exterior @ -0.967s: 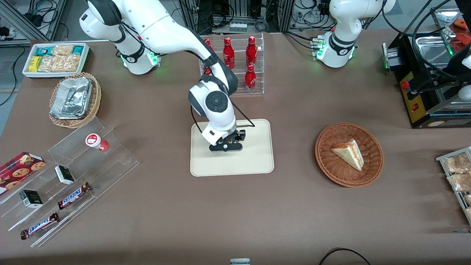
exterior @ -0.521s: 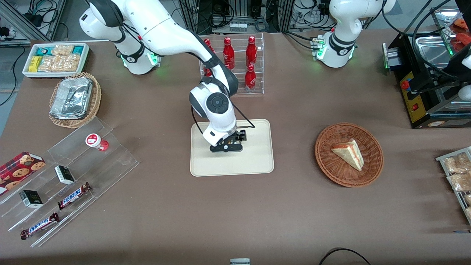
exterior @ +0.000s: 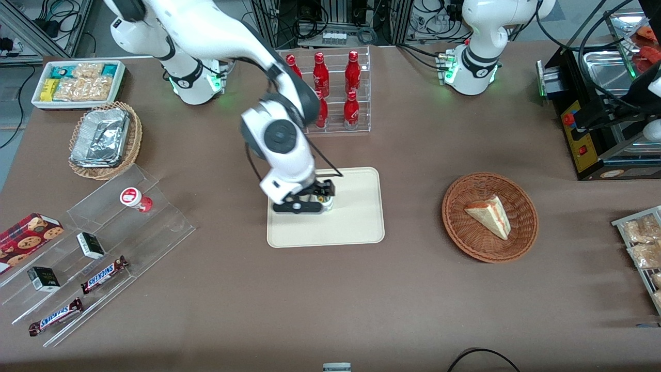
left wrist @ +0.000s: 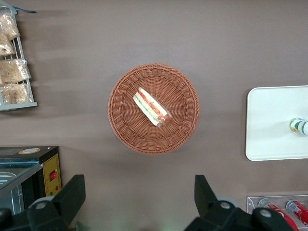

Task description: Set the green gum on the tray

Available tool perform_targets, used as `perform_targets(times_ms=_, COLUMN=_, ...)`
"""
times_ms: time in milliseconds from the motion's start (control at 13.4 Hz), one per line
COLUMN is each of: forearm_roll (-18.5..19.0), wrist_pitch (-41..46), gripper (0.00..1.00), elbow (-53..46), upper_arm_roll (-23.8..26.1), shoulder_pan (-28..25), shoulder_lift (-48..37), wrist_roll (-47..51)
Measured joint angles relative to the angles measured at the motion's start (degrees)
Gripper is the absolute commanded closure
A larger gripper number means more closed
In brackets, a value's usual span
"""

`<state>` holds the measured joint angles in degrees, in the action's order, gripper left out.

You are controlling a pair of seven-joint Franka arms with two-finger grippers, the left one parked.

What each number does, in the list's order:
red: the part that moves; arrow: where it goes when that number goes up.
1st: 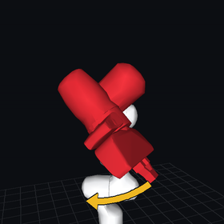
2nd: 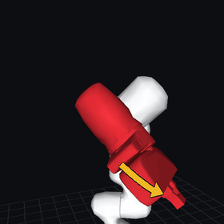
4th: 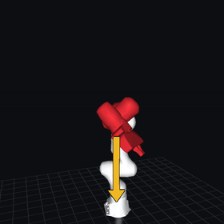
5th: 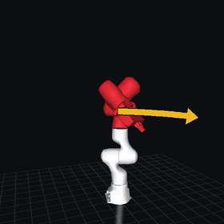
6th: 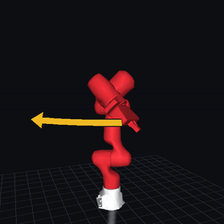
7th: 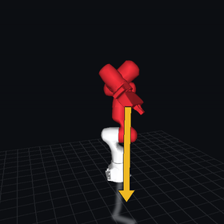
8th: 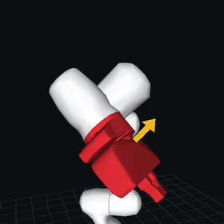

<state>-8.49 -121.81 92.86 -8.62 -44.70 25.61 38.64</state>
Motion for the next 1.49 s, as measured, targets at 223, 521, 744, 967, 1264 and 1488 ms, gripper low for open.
perform_targets(times_ms=223, forearm_roll=0.0, wrist_pitch=4.4, gripper=0.01, elbow=6.6, upper_arm_roll=0.0, shoulder_pan=3.9, shoulder_lift=-10.9, wrist_roll=-4.1)
perform_targets(times_ms=521, forearm_roll=0.0, wrist_pitch=17.1, gripper=0.01, elbow=11.3, upper_arm_roll=-0.3, shoulder_pan=12.3, shoulder_lift=-21.9, wrist_roll=-14.2)
perform_targets(times_ms=744, forearm_roll=0.0, wrist_pitch=24.8, gripper=0.01, elbow=11.6, upper_arm_roll=-0.5, shoulder_pan=20.9, shoulder_lift=-26.3, wrist_roll=-23.4)
perform_targets(times_ms=967, forearm_roll=1.5, wrist_pitch=29.9, gripper=0.01, elbow=10.6, upper_arm_roll=-0.6, shoulder_pan=27.0, shoulder_lift=-28.2, wrist_roll=-28.2)
perform_targets(times_ms=1264, forearm_roll=2.3, wrist_pitch=36.4, gripper=0.01, elbow=3.7, upper_arm_roll=-0.5, shoulder_pan=35.1, shoulder_lift=-28.5, wrist_roll=-32.4)
perform_targets(times_ms=1488, forearm_roll=2.4, wrist_pitch=37.8, gripper=0.01, elbow=2.0, upper_arm_roll=-0.4, shoulder_pan=41.2, shoulder_lift=-28.4, wrist_roll=-37.8)
